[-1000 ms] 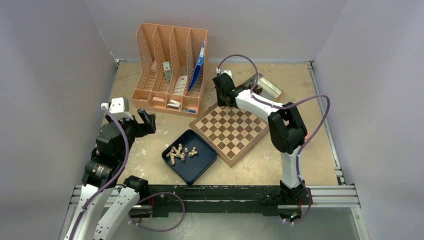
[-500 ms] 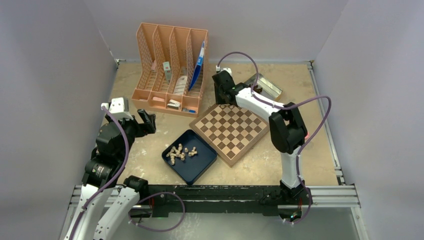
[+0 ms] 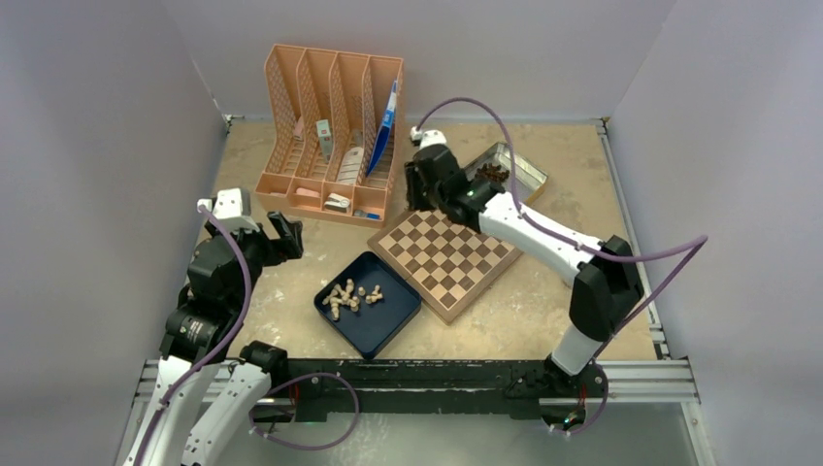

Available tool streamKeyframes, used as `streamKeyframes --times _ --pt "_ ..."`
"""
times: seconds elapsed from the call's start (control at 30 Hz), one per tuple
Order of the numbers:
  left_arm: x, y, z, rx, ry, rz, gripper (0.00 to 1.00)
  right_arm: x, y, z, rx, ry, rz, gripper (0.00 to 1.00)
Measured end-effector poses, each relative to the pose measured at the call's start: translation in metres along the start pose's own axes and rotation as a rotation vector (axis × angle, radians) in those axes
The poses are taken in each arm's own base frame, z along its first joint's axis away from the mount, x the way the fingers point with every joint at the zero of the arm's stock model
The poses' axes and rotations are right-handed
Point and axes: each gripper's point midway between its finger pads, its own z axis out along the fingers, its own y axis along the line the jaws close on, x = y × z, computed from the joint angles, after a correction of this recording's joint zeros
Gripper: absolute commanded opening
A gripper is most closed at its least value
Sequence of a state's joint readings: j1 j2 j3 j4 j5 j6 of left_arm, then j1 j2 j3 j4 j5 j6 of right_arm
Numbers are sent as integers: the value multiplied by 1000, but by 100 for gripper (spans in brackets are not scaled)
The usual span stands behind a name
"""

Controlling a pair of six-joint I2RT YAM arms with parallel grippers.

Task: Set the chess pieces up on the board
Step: Place the chess piece on the chessboard, then pick up the chess piece from the storage box.

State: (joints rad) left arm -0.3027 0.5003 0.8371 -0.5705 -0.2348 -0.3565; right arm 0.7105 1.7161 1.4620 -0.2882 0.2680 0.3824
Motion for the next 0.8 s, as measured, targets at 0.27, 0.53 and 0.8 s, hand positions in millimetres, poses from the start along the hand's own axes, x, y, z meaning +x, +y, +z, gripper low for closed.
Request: streamKeyframes --times 0.27,0.53,0.8 --pt "-2 0 -3 3 -12 -3 84 74 106 -34 -241 72 -128 36" --pt "-7 1 -8 6 -38 -9 83 150 155 -26 -310 183 -232 34" --pt "-7 1 -8 4 -40 -9 83 205 158 -7 -285 274 -299 34"
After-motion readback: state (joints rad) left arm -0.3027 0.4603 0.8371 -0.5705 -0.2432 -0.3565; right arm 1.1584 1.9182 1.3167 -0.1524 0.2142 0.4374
